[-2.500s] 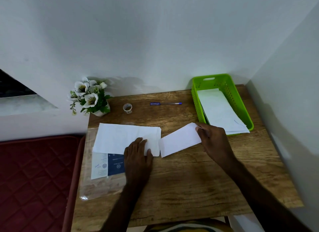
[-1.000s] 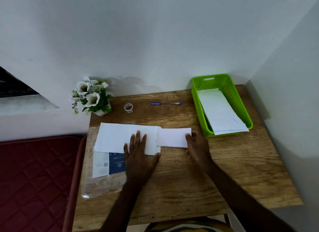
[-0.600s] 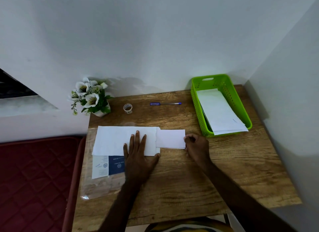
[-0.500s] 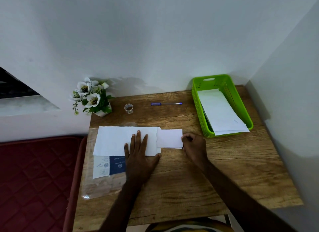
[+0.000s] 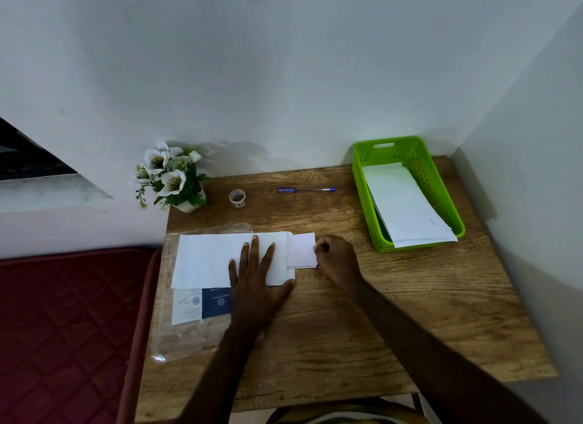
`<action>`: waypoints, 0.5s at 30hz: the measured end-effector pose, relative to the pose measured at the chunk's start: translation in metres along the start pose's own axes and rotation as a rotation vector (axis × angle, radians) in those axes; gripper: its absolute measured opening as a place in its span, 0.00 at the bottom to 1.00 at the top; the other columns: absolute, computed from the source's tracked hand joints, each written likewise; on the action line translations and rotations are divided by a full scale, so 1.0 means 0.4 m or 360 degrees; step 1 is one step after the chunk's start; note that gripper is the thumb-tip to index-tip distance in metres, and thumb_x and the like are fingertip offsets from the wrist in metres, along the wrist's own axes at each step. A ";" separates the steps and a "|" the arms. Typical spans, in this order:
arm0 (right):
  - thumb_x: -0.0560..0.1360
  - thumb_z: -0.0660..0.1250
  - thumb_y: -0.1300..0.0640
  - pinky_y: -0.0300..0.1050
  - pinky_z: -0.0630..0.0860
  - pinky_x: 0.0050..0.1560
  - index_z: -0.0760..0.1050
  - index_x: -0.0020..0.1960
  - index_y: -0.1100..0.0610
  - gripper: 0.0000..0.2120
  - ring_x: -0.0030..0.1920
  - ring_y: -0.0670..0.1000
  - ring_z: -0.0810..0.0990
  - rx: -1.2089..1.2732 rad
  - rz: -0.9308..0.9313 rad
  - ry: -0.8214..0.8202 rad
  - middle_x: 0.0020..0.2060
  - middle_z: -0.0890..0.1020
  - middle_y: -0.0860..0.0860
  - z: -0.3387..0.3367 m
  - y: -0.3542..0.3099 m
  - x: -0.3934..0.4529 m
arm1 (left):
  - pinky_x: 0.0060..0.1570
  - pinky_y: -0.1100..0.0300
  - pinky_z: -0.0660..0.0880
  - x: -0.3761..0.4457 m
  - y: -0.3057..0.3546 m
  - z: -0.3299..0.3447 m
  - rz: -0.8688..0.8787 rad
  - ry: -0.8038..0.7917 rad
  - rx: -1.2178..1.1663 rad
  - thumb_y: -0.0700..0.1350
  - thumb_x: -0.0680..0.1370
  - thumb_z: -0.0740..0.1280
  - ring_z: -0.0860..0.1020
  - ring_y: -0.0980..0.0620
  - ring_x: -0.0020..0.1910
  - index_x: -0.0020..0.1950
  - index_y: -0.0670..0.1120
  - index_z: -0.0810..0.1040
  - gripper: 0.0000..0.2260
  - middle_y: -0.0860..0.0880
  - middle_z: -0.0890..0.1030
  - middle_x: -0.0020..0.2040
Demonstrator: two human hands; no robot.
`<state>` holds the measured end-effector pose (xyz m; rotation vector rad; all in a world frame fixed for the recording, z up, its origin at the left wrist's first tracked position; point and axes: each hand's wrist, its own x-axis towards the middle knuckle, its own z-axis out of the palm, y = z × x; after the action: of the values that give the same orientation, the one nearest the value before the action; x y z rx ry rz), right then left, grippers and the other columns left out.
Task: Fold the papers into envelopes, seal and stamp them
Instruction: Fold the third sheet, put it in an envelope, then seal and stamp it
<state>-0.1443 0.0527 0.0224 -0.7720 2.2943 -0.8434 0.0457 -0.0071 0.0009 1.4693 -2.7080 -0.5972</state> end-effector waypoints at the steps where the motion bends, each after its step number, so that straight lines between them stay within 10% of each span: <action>1: 0.78 0.68 0.57 0.44 0.77 0.48 0.83 0.46 0.53 0.06 0.48 0.52 0.82 -0.0027 -0.0007 -0.0011 0.47 0.86 0.50 0.000 -0.002 0.002 | 0.79 0.42 0.34 0.002 0.001 -0.001 0.0001 -0.0008 -0.0008 0.78 0.72 0.52 0.36 0.50 0.82 0.83 0.61 0.46 0.44 0.54 0.35 0.83; 15: 0.78 0.69 0.55 0.45 0.81 0.48 0.86 0.46 0.54 0.08 0.45 0.49 0.84 -0.0272 -0.0058 -0.0213 0.43 0.87 0.48 0.047 -0.064 0.026 | 0.78 0.42 0.33 0.011 -0.016 0.001 0.0077 -0.0031 0.0017 0.82 0.68 0.41 0.35 0.50 0.82 0.82 0.63 0.48 0.46 0.54 0.35 0.83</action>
<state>-0.1306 0.0224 0.0251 -0.9190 2.2585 -0.5976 0.0483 -0.0138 -0.0025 1.4033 -2.7570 -0.5989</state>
